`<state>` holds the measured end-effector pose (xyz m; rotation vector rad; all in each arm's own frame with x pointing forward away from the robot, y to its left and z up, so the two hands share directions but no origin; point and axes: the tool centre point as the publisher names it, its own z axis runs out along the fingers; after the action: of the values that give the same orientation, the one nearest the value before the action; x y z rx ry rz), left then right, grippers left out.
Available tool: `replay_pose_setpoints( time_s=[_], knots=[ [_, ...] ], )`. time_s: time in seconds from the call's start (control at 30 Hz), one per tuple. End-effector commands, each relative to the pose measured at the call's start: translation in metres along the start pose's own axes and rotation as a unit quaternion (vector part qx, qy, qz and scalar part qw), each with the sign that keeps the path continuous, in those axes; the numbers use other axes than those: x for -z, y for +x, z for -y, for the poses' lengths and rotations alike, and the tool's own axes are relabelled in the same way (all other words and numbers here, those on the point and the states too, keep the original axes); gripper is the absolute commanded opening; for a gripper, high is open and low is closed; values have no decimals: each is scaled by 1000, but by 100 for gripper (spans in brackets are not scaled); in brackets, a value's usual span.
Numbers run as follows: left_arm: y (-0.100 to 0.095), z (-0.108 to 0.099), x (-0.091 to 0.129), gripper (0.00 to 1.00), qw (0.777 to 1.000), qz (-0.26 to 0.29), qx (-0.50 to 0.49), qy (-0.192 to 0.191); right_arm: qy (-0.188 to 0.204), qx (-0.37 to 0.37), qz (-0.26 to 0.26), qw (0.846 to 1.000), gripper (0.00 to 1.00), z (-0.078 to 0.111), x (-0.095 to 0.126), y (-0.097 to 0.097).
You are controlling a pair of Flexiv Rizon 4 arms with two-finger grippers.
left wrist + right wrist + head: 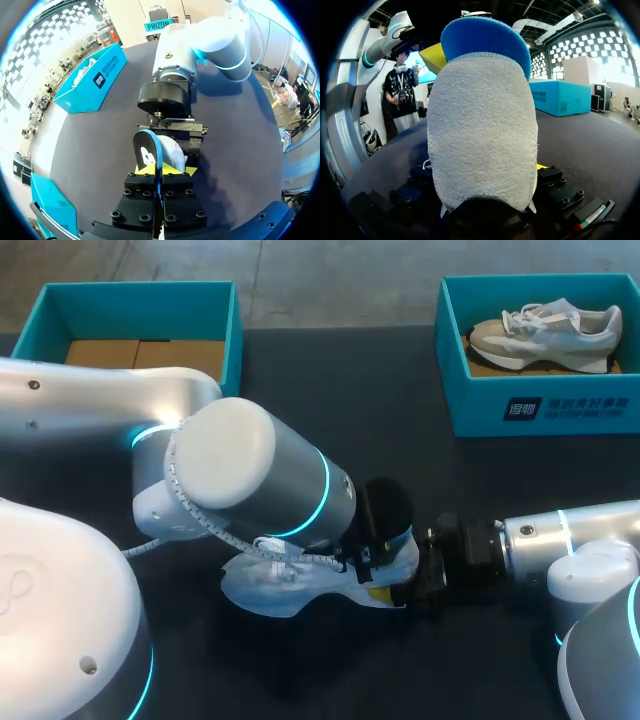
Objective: Take the shoe out of the shoebox, open the shoe tongue, remove and reinsert the insole, then place the shoe into the shoebox
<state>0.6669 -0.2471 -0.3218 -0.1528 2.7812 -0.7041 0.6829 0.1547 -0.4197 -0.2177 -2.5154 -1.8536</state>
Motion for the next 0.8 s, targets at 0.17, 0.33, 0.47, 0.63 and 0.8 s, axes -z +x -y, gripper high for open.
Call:
replay_pose_setpoints(
  time_s=[0.17,0.33,0.47,0.63,0.8],
  knots=[
    [1,8,3,0,1000,12,0,5,3,-1,1,1000,0,-1,-1,1],
    [0,13,4,0,1000,12,2,12,3,-1,1,1000,0,-1,-1,1],
    [2,15,1,0,1000,11,-1,10,3,-1,1,1000,0,-1,-1,1],
    [2,13,2,17,1000,8,-2,11,3,-1,1,1000,0,-1,-1,1],
    [6,9,3,26,1000,30,-4,7,3,-1,1,1000,0,-1,-1,1]
  ],
)
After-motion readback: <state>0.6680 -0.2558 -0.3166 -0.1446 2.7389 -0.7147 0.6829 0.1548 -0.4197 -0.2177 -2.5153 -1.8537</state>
